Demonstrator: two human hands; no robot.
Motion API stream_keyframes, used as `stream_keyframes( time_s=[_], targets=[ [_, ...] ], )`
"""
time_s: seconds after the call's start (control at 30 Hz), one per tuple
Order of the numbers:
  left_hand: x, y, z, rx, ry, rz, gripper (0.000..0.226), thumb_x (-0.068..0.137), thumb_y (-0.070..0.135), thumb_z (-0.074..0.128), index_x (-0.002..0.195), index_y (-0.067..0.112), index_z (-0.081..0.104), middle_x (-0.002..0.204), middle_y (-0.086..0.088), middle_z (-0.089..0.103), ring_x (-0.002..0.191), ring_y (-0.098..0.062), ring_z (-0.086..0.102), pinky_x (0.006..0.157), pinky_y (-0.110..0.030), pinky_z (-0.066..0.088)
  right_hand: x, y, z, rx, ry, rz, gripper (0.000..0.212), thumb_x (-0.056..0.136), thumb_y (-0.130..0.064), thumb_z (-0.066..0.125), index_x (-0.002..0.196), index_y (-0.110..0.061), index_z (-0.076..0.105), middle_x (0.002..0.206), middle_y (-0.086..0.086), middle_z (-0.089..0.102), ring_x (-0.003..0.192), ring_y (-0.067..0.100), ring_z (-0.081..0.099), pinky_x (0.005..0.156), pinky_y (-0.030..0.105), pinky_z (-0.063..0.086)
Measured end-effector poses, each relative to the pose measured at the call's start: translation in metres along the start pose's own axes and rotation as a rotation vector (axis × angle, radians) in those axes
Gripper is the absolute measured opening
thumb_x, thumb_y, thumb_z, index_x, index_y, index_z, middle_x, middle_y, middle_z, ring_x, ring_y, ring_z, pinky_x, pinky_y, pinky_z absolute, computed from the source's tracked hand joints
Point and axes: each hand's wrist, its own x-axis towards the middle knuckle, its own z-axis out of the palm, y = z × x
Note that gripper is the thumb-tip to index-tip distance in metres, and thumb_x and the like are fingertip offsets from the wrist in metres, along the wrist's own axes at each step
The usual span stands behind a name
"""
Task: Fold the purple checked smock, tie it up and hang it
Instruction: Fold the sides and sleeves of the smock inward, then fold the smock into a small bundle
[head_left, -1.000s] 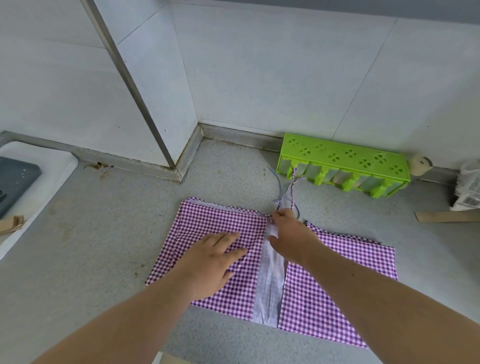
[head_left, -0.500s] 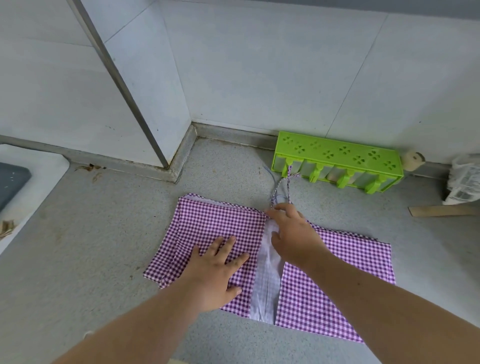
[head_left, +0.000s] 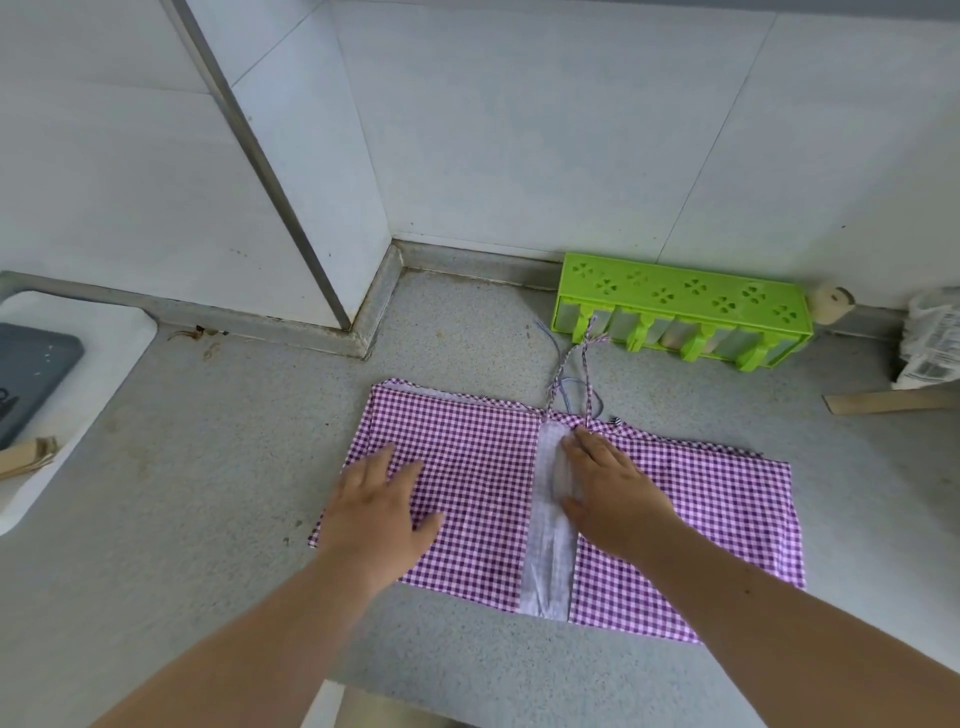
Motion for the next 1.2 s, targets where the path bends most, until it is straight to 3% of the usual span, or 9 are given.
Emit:
stream_keyframes(
  time_s=[0.17, 0.27, 0.4, 0.57, 0.7, 0.87, 0.97, 1.13, 1.2],
  targets=[
    [-0.009, -0.04, 0.01, -0.465, -0.021, -0.56, 0.119, 0.074, 0.091, 0.056, 0.162, 0.02, 0.022, 0.164, -0.015, 0.032, 0.15, -0.039, 0.036, 0.119, -0.056, 0.039, -0.036, -0.021, 0.009, -0.007, 0.187, -0.023, 0.062, 0.1, -0.053, 0.047, 0.156, -0.042, 0.023, 0.166, -0.001, 0.021, 0.153, 0.024, 0.025, 0.121, 0.05, 0.031],
    [-0.016, -0.043, 0.012, -0.885, -0.09, -0.719, 0.118, 0.064, 0.088, 0.068, 0.149, 0.011, 0.043, 0.135, -0.014, 0.06, 0.118, -0.036, 0.064, 0.1, -0.052, 0.057, -0.047, -0.034, 0.025, -0.025, 0.059, -0.047, 0.071, 0.096, -0.064, 0.047, 0.157, -0.048, 0.015, 0.171, -0.002, 0.011, 0.157, 0.027, 0.017, 0.125, 0.051, 0.022],
    [-0.025, -0.026, 0.0, -1.079, -0.195, -0.607, 0.075, 0.088, 0.052, 0.079, 0.147, 0.014, 0.052, 0.109, -0.002, 0.058, 0.097, -0.025, 0.059, 0.087, -0.041, 0.058, -0.048, -0.036, 0.03, -0.049, -0.003, -0.047, 0.081, 0.094, -0.068, 0.049, 0.16, -0.047, 0.007, 0.173, -0.002, 0.001, 0.16, 0.027, -0.002, 0.126, 0.051, 0.001],
    [-0.034, -0.016, -0.007, -1.246, -0.212, -0.551, 0.042, 0.095, 0.016, 0.076, 0.134, 0.016, 0.059, 0.099, 0.002, 0.064, 0.086, -0.019, 0.065, 0.063, -0.03, 0.057, -0.044, -0.038, 0.03, -0.012, -0.043, -0.042, 0.084, 0.091, -0.067, 0.056, 0.16, -0.048, 0.011, 0.173, -0.006, 0.003, 0.16, 0.028, 0.001, 0.127, 0.054, 0.009],
    [-0.042, -0.024, -0.012, -1.097, -0.136, -0.474, 0.024, 0.1, 0.016, 0.068, 0.12, 0.021, 0.057, 0.094, 0.001, 0.062, 0.081, -0.017, 0.064, 0.056, -0.026, 0.053, -0.052, -0.038, 0.025, 0.116, -0.023, -0.024, 0.076, 0.094, -0.055, 0.062, 0.157, -0.049, 0.021, 0.171, -0.012, 0.007, 0.157, 0.024, 0.018, 0.123, 0.052, 0.032],
    [-0.054, -0.057, -0.033, -0.945, -0.04, -0.367, 0.042, 0.099, 0.02, 0.065, 0.141, 0.017, 0.058, 0.12, -0.009, 0.069, 0.104, -0.031, 0.069, 0.092, -0.046, 0.06, -0.071, -0.036, 0.026, 0.104, 0.102, 0.081, 0.065, 0.096, -0.047, 0.056, 0.156, -0.038, 0.034, 0.162, -0.008, 0.029, 0.15, 0.019, 0.03, 0.124, 0.048, 0.032],
    [-0.058, -0.076, -0.052, -0.876, 0.026, -0.269, 0.044, 0.099, 0.019, 0.064, 0.143, 0.015, 0.059, 0.129, -0.01, 0.068, 0.105, -0.028, 0.064, 0.09, -0.038, 0.051, -0.087, -0.034, 0.025, 0.07, 0.092, 0.177, 0.059, 0.095, -0.043, 0.054, 0.152, -0.037, 0.044, 0.161, -0.008, 0.034, 0.149, 0.02, 0.031, 0.124, 0.048, 0.029],
    [-0.057, -0.082, -0.093, -0.828, 0.109, -0.112, 0.021, 0.1, 0.019, 0.059, 0.118, 0.025, 0.066, 0.106, 0.005, 0.069, 0.1, -0.023, 0.067, 0.076, -0.032, 0.05, -0.103, -0.033, 0.025, 0.036, 0.09, 0.32, 0.062, 0.09, -0.044, 0.054, 0.151, -0.046, 0.045, 0.164, -0.005, 0.032, 0.151, 0.026, 0.028, 0.126, 0.051, 0.024],
    [-0.054, -0.07, -0.109, -0.787, 0.116, -0.038, 0.022, 0.101, 0.024, 0.057, 0.122, 0.028, 0.063, 0.108, 0.007, 0.068, 0.1, -0.02, 0.065, 0.075, -0.032, 0.049, -0.105, -0.033, 0.024, 0.082, 0.08, 0.379, 0.061, 0.089, -0.047, 0.056, 0.15, -0.05, 0.045, 0.165, -0.003, 0.029, 0.152, 0.029, 0.025, 0.126, 0.054, 0.023]
  ],
)
